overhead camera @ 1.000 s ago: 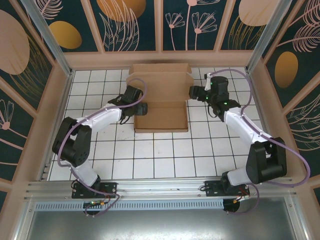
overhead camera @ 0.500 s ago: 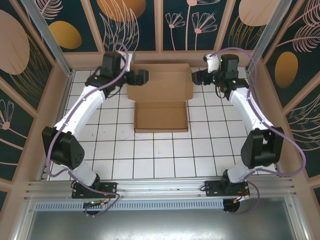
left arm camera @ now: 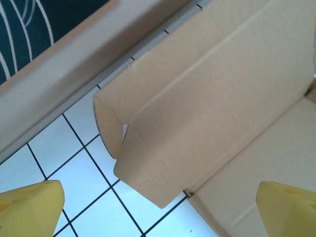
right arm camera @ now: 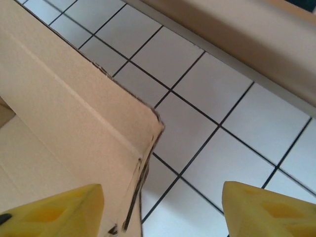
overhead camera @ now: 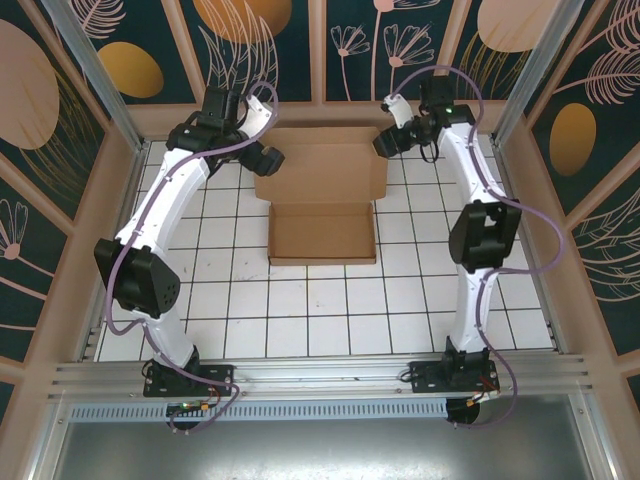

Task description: Fold the paper box

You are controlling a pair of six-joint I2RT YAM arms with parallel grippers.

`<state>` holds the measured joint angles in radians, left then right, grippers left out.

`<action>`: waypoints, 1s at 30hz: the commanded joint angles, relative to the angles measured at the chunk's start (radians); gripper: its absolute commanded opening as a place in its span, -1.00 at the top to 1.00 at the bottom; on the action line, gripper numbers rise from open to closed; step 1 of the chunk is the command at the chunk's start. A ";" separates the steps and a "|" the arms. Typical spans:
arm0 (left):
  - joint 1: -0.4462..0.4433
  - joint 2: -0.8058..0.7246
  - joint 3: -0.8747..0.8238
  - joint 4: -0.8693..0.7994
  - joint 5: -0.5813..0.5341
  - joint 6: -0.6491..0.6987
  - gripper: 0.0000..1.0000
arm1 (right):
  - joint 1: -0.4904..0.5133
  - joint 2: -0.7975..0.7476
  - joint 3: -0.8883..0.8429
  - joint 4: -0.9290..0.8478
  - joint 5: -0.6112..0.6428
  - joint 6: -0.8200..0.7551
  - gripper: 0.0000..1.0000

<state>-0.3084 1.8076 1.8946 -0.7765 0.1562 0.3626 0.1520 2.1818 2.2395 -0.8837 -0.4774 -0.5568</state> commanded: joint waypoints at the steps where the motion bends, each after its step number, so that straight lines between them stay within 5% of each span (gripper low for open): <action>1: 0.004 -0.013 -0.008 -0.049 0.055 0.070 -0.97 | -0.003 0.093 0.173 -0.228 -0.053 -0.081 -0.16; 7: 0.007 -0.021 -0.032 -0.044 0.045 0.075 -0.98 | 0.006 0.156 0.218 -0.289 -0.056 -0.128 0.24; 14: 0.015 -0.042 -0.064 -0.019 0.045 0.064 -0.98 | 0.007 0.158 0.213 -0.293 -0.070 -0.151 1.00; 30: 0.116 0.010 0.019 -0.085 0.025 0.017 -0.98 | 0.063 -0.118 -0.202 0.038 0.054 -0.239 1.00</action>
<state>-0.2153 1.8034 1.8641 -0.8185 0.1822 0.3840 0.2005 2.1441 2.0972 -0.9417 -0.4698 -0.7612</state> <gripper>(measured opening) 0.988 0.050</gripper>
